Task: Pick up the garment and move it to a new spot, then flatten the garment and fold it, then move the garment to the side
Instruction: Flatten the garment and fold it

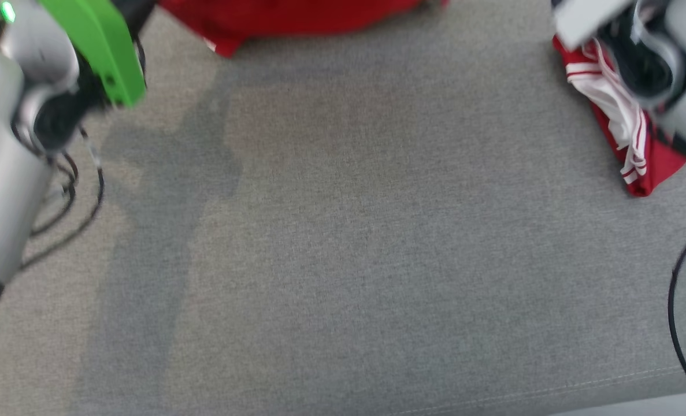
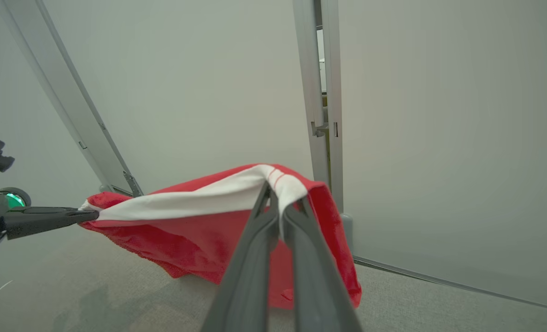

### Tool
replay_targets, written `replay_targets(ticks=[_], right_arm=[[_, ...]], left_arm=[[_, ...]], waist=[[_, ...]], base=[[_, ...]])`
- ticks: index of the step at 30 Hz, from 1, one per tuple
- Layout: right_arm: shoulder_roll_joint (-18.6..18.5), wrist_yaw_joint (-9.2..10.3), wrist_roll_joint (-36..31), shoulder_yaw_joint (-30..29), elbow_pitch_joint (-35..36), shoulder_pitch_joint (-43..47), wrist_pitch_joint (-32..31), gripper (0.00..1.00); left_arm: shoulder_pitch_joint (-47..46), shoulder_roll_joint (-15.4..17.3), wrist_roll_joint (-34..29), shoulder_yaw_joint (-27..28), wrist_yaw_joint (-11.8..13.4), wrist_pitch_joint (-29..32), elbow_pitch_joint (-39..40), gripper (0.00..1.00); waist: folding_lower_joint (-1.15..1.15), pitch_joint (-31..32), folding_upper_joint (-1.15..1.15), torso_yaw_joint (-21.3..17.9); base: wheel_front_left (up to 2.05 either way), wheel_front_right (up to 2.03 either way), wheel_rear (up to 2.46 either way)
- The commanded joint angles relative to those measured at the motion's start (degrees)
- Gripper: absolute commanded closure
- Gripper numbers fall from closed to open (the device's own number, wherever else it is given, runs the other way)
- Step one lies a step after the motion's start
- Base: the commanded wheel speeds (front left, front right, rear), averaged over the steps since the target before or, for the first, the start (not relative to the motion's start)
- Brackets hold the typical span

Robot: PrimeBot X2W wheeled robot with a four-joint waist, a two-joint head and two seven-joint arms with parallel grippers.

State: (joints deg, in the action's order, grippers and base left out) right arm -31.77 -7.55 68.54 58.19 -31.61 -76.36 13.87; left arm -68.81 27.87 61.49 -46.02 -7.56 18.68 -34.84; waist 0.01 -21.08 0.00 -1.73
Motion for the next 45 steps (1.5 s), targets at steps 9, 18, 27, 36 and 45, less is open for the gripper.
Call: replay_targets(ticks=[9, 18, 27, 36, 45], right_arm=[[-11.1, 0.15, 7.7, 8.9, 8.7, 19.8, -12.9, 1.0], [-18.3, 0.18, 13.7, 13.7, 17.4, 31.8, -29.4, 1.0], [-25.5, 0.18, 15.7, 13.4, 26.1, 36.2, -39.0, 1.0], [-22.0, 0.13, 18.1, 9.0, 24.9, 29.0, -44.2, 1.0], [-14.4, 0.14, 19.1, 5.7, 11.8, 14.4, -54.9, 1.0]], left_arm=[[20.4, 7.2, 10.6, -7.8, 0.2, 7.2, 9.1, 1.0], [33.5, 13.3, 18.9, -10.9, 2.8, 15.0, 20.8, 1.0], [40.4, 18.8, 22.4, -12.2, 7.1, 17.7, 32.6, 1.0], [35.6, 19.7, 25.7, -9.4, 7.8, 20.9, 35.3, 1.0], [26.0, 16.6, 27.9, -7.5, 8.1, 28.4, 31.2, 1.0]], waist=[[-0.01, 15.4, 0.0, -0.5], [-0.01, 20.8, 0.0, -1.4], [-0.01, 21.5, 0.0, -1.1], [-0.01, 17.8, 0.0, 0.4], [-0.01, 8.0, 0.0, 5.0]], base=[[0.0, 0.0, 0.0], [0.0, 0.0, 0.0], [0.0, 0.0, 0.0], [0.0, 0.0, 0.0], [0.0, 0.0, 0.0]])
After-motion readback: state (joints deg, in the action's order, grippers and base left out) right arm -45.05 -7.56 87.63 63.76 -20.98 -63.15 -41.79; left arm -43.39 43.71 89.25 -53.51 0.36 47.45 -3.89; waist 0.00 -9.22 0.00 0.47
